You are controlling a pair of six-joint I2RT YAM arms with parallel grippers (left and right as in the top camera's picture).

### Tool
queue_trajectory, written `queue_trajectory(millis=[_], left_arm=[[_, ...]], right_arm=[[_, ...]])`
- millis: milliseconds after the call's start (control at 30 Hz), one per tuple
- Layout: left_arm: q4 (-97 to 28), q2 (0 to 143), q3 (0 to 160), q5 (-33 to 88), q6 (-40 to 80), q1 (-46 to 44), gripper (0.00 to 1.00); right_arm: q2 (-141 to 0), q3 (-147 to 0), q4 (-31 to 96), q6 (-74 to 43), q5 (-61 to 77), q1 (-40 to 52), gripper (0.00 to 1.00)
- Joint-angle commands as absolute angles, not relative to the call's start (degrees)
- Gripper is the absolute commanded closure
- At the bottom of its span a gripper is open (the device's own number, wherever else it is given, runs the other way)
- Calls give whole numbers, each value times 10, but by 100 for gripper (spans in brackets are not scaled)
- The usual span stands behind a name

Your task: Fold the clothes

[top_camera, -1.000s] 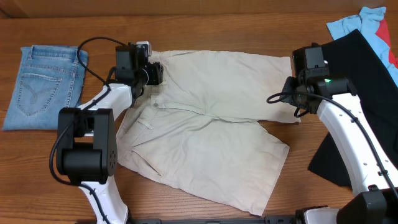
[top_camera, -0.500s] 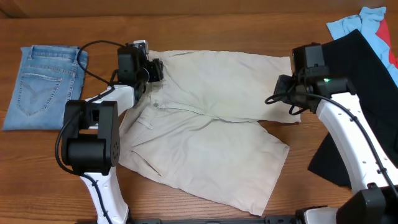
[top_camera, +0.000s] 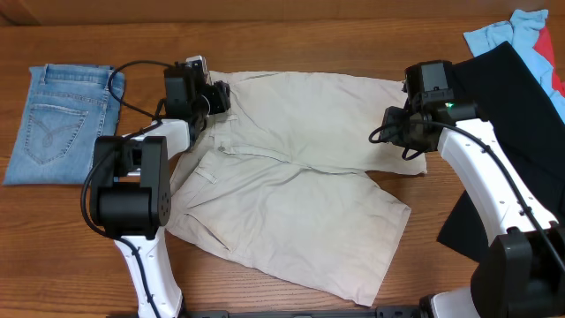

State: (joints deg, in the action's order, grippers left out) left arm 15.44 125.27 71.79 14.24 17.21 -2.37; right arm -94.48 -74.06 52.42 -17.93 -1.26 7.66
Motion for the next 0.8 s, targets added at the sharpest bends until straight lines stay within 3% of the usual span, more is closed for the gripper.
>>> queue_trajectory(millis=[0,133,233,500,767], left_arm=[[147,1279,754,195,197,-21,46],[144,1280,774,235,215,-18,60],[139,1280,799,282,224,-11,64],[84,1278,835,296,234,-1,67],[4,1278,834,289,205,-3,63]], right_arm=[[-944,-739,519,-175,-8,79,47],[-944,-739,515,-175,-8,79,52],[-948,-736,500,-175,-8,79,54],[-1001,-729,478,-175,-7,79,54],[-1047,-729,467,-175,-8,79,53]])
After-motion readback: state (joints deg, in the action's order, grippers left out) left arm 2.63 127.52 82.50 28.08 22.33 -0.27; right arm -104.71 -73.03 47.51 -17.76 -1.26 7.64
